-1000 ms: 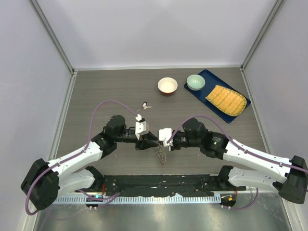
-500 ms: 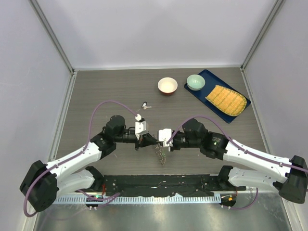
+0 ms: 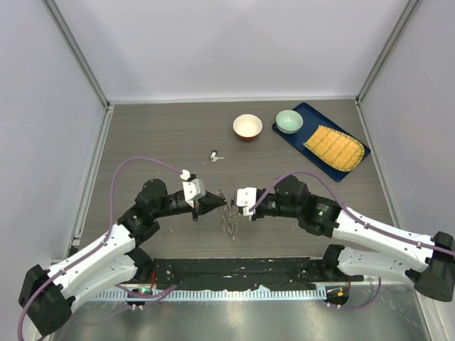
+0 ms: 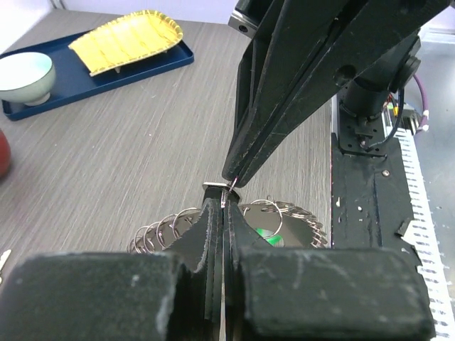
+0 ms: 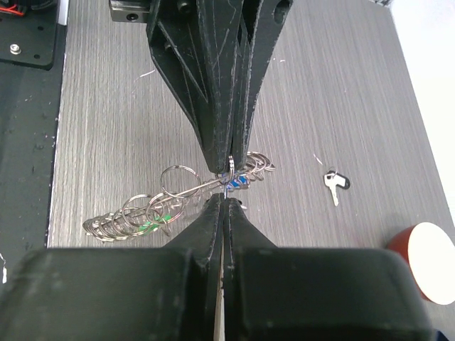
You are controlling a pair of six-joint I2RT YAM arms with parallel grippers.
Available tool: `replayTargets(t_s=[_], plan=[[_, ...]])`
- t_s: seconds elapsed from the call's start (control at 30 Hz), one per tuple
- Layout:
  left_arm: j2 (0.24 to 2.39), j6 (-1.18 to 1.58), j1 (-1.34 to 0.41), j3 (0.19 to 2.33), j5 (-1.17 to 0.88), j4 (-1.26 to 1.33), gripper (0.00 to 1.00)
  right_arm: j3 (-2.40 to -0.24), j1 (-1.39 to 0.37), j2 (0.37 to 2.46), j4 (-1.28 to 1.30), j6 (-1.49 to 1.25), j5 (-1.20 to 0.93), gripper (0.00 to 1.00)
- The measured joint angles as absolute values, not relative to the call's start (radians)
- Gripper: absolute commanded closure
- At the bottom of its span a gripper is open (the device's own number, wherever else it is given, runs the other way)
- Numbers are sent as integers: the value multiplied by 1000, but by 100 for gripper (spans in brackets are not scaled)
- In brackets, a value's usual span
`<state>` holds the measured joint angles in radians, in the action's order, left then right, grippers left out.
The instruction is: Put the keys on the keyring
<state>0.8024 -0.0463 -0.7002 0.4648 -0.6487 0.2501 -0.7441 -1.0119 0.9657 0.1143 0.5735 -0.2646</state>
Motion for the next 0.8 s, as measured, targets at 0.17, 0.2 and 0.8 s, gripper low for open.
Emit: replayTargets(t_s=[0.17,0.2,0.8], plan=[[768,-3,-701,447,-615,282,100,-744,-1012,967,90,574,-267,99],[767,11,-701,439,-610,299,100,-744,-1011,968,89,574,-267,99],[863,239,-699,299,-494,687,93,-737,-998,1044,23,522,-258,99]])
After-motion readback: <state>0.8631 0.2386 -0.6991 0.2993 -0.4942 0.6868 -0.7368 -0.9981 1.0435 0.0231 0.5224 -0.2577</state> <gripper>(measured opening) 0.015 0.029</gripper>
